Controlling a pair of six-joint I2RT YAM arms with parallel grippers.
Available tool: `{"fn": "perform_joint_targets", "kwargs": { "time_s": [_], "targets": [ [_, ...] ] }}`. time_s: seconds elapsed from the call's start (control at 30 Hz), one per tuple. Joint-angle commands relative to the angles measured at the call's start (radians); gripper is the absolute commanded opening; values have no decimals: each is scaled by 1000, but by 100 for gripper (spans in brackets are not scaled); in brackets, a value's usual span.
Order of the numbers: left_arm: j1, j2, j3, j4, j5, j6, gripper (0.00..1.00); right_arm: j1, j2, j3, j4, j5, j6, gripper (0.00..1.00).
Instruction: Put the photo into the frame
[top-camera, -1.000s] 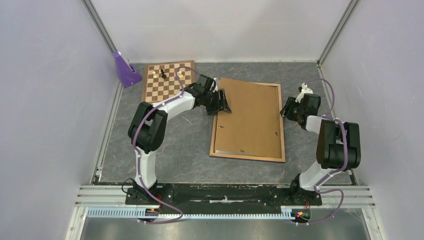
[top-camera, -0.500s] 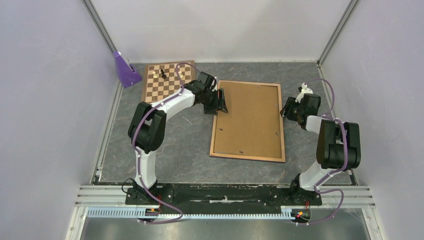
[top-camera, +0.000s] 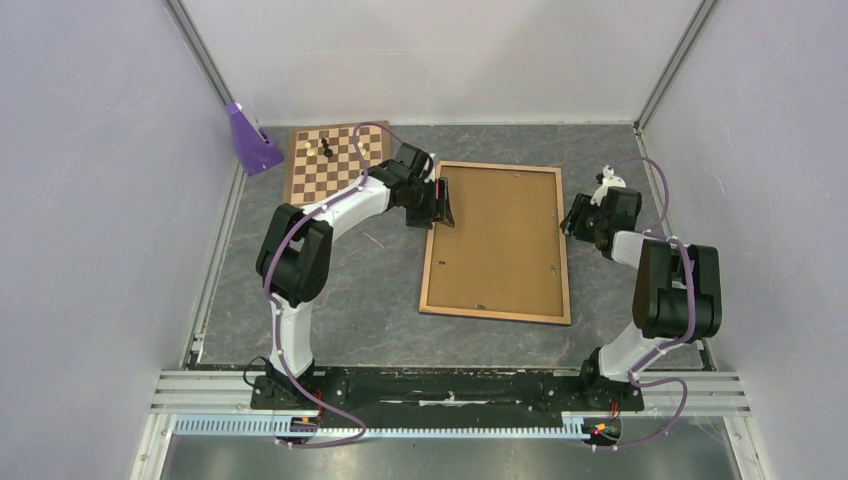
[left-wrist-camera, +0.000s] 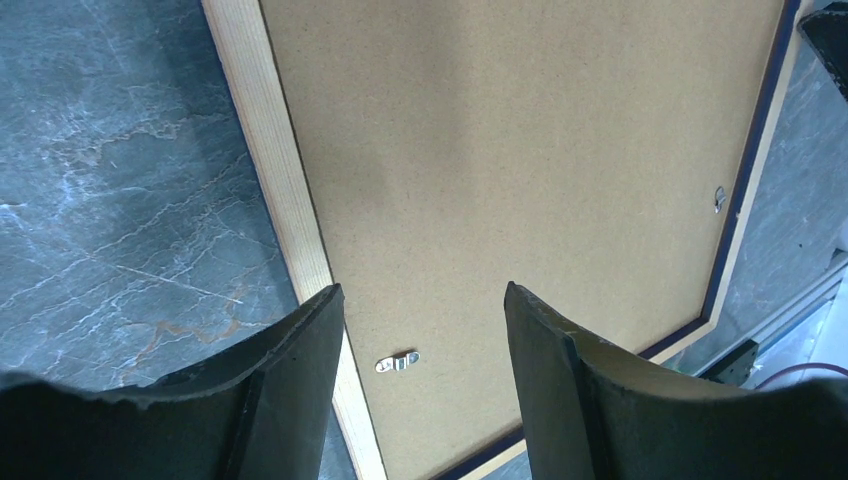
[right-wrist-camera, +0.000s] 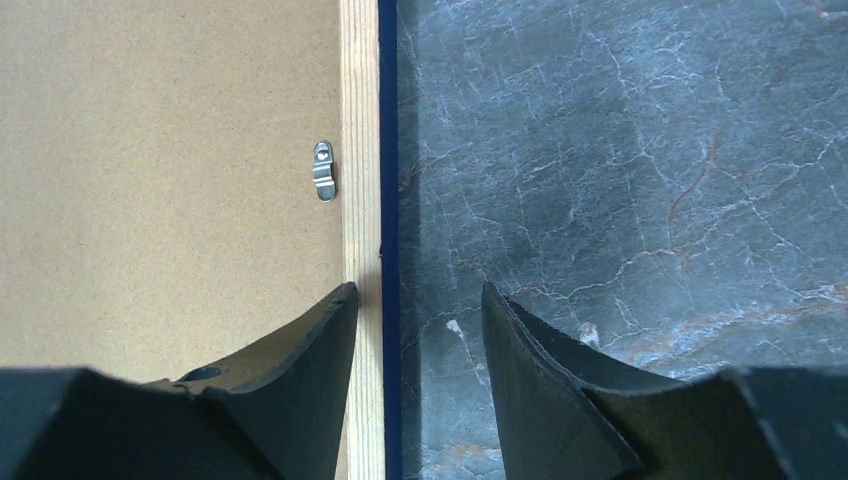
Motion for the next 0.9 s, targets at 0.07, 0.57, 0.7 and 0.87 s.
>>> {"fn": "perform_joint_targets", "kwargs": {
  "time_s": [0.07, 0.57, 0.7, 0.87],
  "targets": [
    [-4, -60, 42, 12, -47, 90, 67, 7, -54, 22, -10, 7, -41, 52],
    [-4, -32, 126, -82, -143, 362, 67, 96, -46, 164, -78, 10, -252, 55],
    [-4, -24, 113, -100, -160, 407, 67, 141, -87, 149, -78, -11, -339, 56],
    [-4, -18, 101, -148, -153, 468, 66, 229, -115, 162, -131, -148, -458, 55]
  ]
}}
